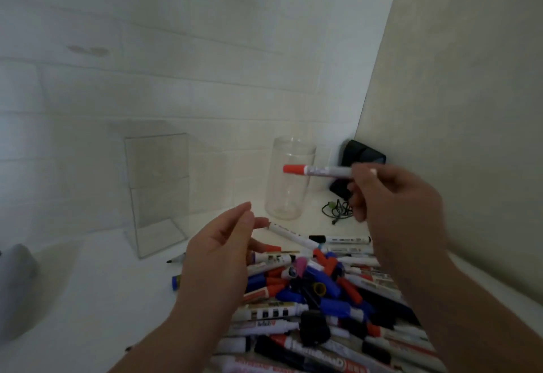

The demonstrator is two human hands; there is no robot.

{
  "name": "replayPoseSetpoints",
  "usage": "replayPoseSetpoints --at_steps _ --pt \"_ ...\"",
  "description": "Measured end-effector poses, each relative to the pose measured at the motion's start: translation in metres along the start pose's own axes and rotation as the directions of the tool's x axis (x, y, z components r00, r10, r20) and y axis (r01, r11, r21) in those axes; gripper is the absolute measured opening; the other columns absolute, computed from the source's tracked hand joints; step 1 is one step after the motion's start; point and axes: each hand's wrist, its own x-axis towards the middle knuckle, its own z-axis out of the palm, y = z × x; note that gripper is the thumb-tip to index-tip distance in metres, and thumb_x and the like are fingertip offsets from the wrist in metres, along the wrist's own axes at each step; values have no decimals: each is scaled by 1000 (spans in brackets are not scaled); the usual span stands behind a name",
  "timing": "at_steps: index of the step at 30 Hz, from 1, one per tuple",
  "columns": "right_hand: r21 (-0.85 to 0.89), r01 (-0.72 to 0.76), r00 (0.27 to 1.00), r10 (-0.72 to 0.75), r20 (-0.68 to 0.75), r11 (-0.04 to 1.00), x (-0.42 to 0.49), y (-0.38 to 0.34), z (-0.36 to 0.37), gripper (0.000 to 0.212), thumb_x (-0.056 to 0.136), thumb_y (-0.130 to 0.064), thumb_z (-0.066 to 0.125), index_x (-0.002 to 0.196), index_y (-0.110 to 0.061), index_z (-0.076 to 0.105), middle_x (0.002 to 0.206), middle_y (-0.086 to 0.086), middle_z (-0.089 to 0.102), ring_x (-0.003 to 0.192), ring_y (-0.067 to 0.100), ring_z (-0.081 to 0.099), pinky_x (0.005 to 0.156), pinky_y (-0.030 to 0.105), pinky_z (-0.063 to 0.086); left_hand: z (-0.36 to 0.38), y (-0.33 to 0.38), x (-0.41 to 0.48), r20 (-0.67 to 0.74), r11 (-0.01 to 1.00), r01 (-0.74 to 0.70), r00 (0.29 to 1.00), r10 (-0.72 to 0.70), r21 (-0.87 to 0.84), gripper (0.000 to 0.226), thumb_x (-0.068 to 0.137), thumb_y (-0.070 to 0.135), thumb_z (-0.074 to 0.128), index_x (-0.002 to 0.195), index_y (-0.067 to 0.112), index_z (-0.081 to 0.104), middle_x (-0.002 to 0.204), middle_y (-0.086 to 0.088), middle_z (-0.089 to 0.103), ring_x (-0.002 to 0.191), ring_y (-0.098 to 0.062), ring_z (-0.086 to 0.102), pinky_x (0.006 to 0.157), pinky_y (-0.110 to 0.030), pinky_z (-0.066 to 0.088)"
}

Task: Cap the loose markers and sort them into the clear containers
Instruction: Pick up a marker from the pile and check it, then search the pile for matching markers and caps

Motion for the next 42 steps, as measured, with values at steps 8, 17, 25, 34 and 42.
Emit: replayPoseSetpoints --at_steps 8,17,25,34,42 --pt "-109 14 998 -21 -61 994 109 10 63 12 91 -23 66 81 -18 68 77 8 74 58 11 70 54 26 58 -7 -5 0 66 861 -253 966 251 441 28 96 29 60 122 35 68 88 19 70 75 -6 68 71 -26 57" --pt "-269 -48 995 71 76 962 143 41 93 37 91 -24 63 74 9 65 82 24 73 59 24 70 67 47 60 -8 -2 -3 140 767 -347 935 325 540 22 95 33 57 108 29 73 87 12 72 78 -12 67 78 -41 57" --pt "-412 65 911 115 396 909 40 35 33 27 94 -31 66 84 -7 71 68 4 73 47 12 63 46 23 49 -9 -14 -3 307 653 -427 904 297 626 10 91 28 66 94 28 76 69 18 63 66 -7 60 70 -28 50" --pt "-446 477 301 336 893 758 -63 16 -65 19 79 -52 65 79 -33 68 68 -17 66 59 2 61 57 14 48 -1 -11 -18 457 629 -529 840 293 570 4 87 32 71 87 33 74 65 18 63 68 -2 60 57 -4 38" --pt "-407 640 191 377 906 652 -55 45 -69 13 86 -47 68 80 -39 59 82 -55 44 76 -22 51 58 10 35 -7 10 -31 782 347 -707 498 -375 617 17 82 54 63 93 42 70 70 18 59 65 14 53 60 -4 37"
